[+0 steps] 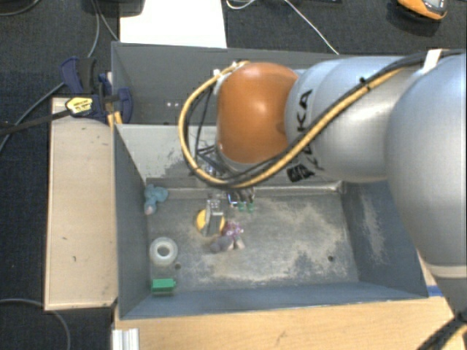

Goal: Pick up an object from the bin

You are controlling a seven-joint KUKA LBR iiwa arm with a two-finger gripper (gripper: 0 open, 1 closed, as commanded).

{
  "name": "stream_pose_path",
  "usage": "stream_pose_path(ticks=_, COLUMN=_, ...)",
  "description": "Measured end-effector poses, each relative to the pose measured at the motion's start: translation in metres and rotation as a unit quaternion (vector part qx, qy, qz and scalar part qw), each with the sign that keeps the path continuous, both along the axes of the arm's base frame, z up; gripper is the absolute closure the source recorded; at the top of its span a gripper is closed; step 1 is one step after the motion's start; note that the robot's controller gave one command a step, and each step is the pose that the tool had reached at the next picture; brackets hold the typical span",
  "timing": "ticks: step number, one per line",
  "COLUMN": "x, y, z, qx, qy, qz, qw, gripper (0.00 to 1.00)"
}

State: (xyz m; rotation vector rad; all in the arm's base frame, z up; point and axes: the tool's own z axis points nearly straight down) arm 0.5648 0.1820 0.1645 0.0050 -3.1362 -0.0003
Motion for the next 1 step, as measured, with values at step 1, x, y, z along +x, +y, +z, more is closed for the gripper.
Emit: stream_pose_path(ticks=1, x=0.0021, y=-0.0010, z=0.0047, qx=0.001, qy=-0.0040, qz=-0.003, qw=1.0000, gripper=0.00)
